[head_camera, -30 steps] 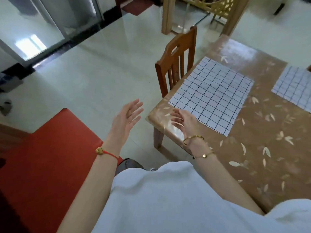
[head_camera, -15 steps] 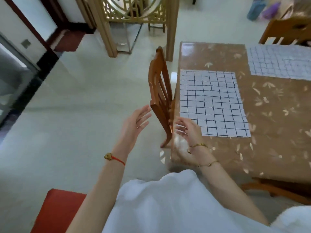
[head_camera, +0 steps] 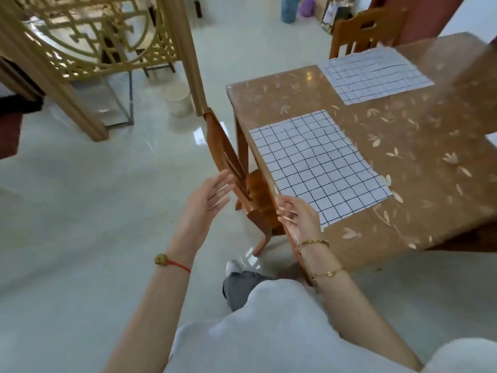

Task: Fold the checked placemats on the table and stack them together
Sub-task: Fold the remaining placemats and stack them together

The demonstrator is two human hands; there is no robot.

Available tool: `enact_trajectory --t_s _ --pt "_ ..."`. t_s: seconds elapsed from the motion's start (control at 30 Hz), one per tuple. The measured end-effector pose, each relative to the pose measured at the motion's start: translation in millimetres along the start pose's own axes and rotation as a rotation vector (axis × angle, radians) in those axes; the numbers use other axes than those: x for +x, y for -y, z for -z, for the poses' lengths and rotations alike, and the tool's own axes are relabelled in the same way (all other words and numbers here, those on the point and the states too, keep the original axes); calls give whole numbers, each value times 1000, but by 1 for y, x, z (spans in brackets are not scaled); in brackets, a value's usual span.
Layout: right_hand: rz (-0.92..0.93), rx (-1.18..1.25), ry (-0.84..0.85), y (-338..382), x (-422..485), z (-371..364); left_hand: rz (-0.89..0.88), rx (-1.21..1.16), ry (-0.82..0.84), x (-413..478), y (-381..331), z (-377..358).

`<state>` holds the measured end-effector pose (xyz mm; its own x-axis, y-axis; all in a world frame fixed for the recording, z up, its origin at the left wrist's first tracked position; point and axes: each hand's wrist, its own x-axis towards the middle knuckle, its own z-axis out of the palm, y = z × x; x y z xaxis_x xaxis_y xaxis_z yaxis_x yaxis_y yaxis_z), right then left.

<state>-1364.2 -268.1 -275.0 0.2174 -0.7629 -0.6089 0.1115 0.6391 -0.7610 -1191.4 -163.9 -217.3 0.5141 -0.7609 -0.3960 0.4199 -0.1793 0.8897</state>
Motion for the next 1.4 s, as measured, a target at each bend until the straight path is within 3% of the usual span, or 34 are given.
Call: enact_trajectory --t_s 0.43,0.9,1.4 --pt "101 170 -191 44 77 -73 72 120 272 156 -77 5" --pt "230 351 -573 51 96 -83 221 228 553 272 -96 -33" --pt "262 518 -897 38 118 -184 261 446 938 381 -131 -38"
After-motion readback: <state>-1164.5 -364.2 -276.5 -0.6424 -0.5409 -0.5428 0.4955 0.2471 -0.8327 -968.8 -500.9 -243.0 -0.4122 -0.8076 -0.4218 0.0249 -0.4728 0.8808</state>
